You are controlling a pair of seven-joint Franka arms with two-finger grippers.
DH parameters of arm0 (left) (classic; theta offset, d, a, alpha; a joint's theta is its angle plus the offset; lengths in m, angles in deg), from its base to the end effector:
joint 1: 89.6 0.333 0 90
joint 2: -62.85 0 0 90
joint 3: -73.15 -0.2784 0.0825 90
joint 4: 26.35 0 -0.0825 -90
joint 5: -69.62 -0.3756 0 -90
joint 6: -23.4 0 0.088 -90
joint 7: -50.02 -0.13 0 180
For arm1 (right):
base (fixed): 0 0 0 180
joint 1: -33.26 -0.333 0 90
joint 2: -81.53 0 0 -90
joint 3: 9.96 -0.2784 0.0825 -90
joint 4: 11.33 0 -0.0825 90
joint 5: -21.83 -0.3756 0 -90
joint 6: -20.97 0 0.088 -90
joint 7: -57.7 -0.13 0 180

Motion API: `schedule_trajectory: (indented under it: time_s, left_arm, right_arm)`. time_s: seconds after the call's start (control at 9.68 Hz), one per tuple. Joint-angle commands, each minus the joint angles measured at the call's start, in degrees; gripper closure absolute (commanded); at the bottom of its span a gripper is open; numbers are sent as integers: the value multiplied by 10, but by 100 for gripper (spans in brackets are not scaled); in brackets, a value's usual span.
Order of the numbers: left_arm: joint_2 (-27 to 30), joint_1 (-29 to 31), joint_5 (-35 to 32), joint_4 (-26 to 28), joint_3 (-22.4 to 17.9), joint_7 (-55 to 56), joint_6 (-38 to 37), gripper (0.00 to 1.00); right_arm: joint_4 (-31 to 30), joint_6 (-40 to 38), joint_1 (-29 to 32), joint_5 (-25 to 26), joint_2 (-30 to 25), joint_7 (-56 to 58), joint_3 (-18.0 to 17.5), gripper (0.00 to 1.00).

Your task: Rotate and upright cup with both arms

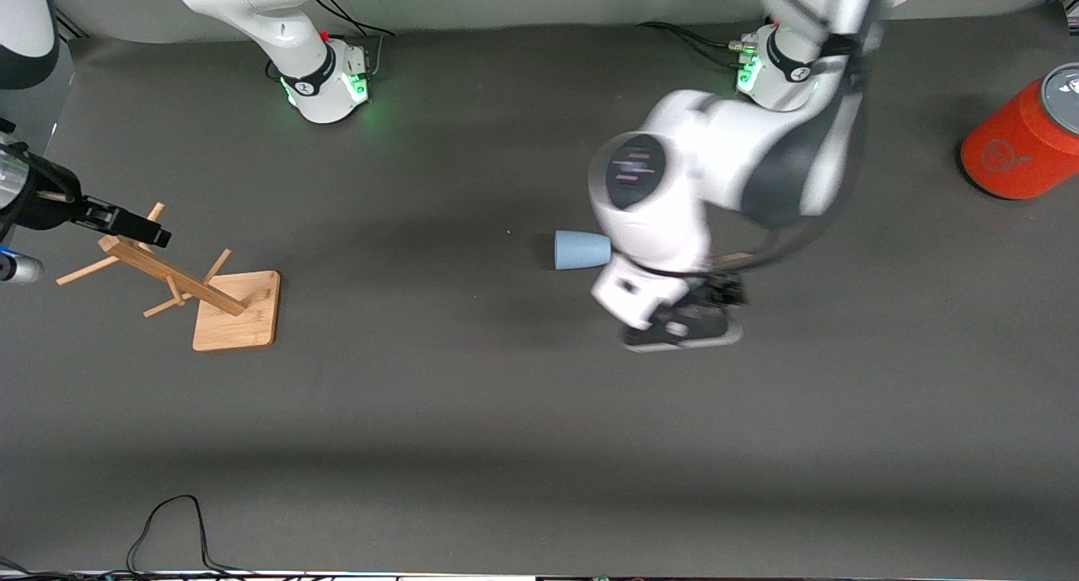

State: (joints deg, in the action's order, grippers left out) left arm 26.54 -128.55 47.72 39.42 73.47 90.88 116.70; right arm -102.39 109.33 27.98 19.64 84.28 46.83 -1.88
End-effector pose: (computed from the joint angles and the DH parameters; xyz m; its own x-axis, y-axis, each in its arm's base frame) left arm 0.5602 -0.3968 0.3773 0.9919 -0.0463 0.1181 0.0015 -0.9266 -0.3760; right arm 0.5508 -0.0205 0.5270 0.9669 -0.2354 -0.0987 -0.2378 -0.9712 -0.0130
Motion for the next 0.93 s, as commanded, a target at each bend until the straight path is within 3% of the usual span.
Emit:
schedule_trajectory:
  time_s: [0.0, 0.41, 0.62, 0.83]
  left_arm:
    - [-54, -56, -16, -24, -10, 31, -13, 0]
    - [-88, -104, 15, -21, 13, 83, -11, 0]
    - [-114, -126, 11, -17, 16, 155, -2, 0]
    - [-133, -137, 12, -16, 20, 161, 0, 0]
  right_arm:
    - [-17, 36, 4, 9, -14, 91, -7, 0]
    - [-16, 58, 9, 14, -13, 136, -11, 0]
    - [-16, 58, 54, 13, -12, 136, -57, 0]
    - [-16, 62, 43, 14, -14, 136, -55, 0]
